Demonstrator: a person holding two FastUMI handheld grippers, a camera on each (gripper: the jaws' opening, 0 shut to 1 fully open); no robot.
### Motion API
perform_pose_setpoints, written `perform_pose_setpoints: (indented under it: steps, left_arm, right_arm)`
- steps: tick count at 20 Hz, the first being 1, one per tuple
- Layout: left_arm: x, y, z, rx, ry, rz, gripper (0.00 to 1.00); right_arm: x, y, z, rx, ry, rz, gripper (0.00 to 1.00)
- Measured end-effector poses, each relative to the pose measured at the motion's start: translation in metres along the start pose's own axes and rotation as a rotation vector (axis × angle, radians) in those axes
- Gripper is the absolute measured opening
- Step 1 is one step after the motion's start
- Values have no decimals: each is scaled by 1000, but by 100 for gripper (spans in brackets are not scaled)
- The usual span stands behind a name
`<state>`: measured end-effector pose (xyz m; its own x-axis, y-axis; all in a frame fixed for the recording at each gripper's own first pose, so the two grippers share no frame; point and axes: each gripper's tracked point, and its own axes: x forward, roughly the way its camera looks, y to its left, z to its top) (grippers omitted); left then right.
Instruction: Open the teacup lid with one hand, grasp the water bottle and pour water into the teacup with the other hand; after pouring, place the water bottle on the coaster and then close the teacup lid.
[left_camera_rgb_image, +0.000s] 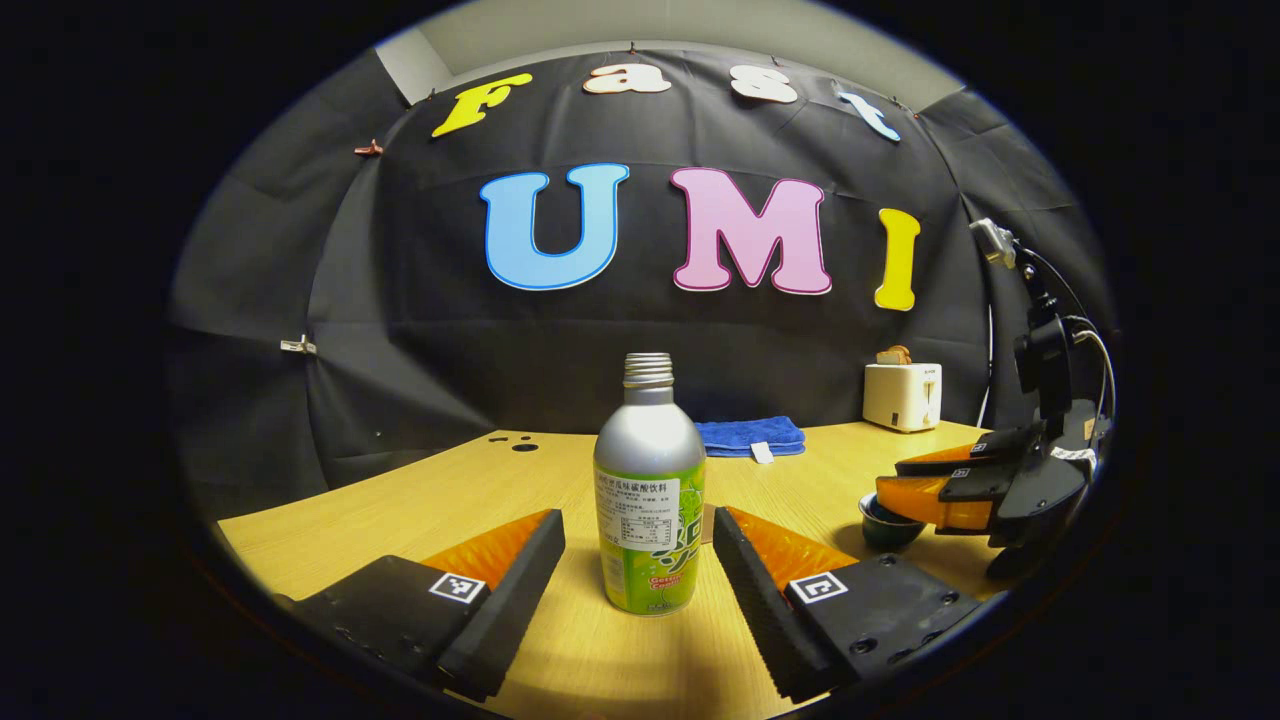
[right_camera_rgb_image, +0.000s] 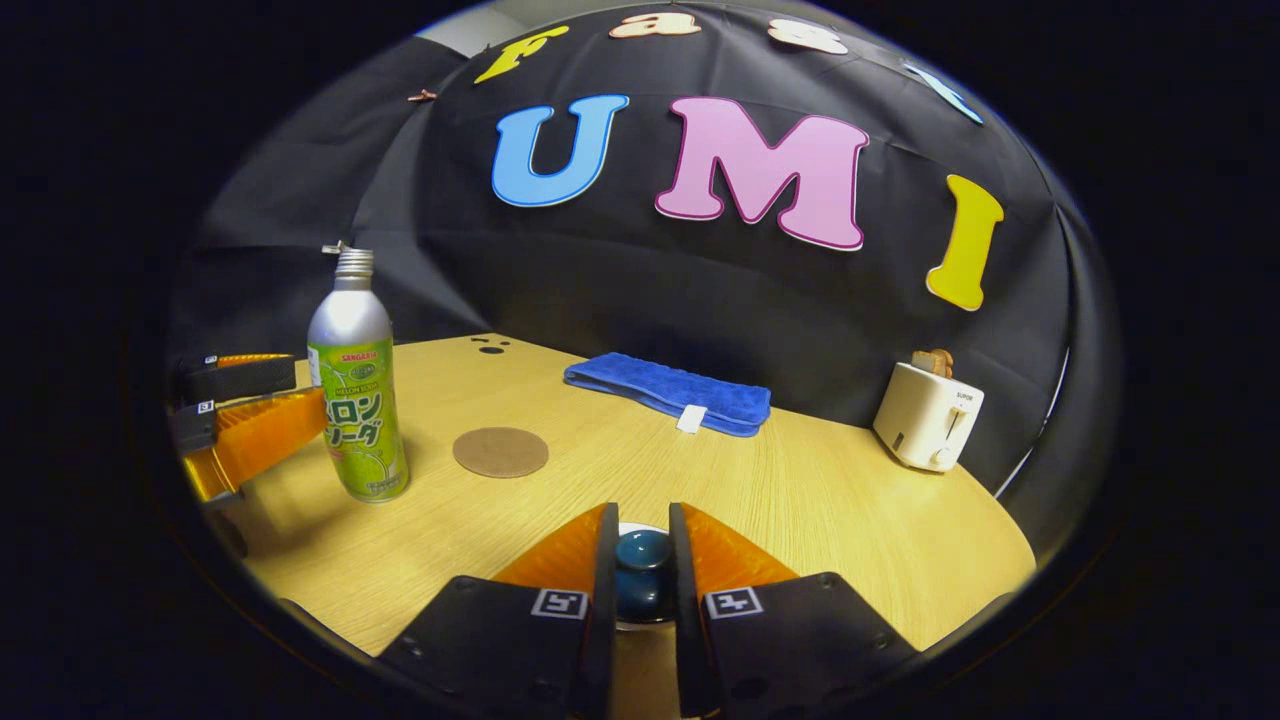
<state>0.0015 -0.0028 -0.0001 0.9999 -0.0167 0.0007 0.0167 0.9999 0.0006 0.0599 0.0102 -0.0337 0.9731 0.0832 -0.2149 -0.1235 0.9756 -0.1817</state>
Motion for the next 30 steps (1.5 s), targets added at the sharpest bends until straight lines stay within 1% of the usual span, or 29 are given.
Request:
perform_pose_setpoints:
  steps: [1, 7, 10, 13, 14, 21, 27, 28, 29, 30]
  left_arm:
    - [0, 0, 1, 0, 0, 0, 94]
    - [1, -1, 1, 0, 0, -5, 94]
    - [3, -3, 1, 1, -1, -21, 94]
    - [10, 2, 1, 1, -1, -14, 94]
    - [14, 1, 1, 1, -1, -16, 94]
    - [45, -7, 2, 2, -1, -72, 94]
    - [69, -6, 2, 2, 0, -83, 94]
    - [71, -8, 2, 3, 1, -92, 94]
    - [72, -12, 1, 2, -1, -105, 86]
    - [72, -12, 1, 4, 1, -107, 83]
  right_arm:
    - [-2, -1, 1, 9, -4, 1, 27]
    - [-14, -10, 14, 46, -103, -35, 28]
    - [-24, -15, 20, 122, -155, -40, 27]
    - [-32, -22, 20, 203, -197, -45, 27]
    - [-33, -24, 19, 189, -201, -59, 27]
    - [-44, -32, 19, 191, -208, -71, 27]
    - [-48, -52, 15, 192, -207, -97, 27]
    - [-49, -59, 14, 192, -206, -104, 27]
    - [-49, -65, 13, 193, -206, -112, 27]
    - [-48, -71, 11, 194, -205, -117, 27]
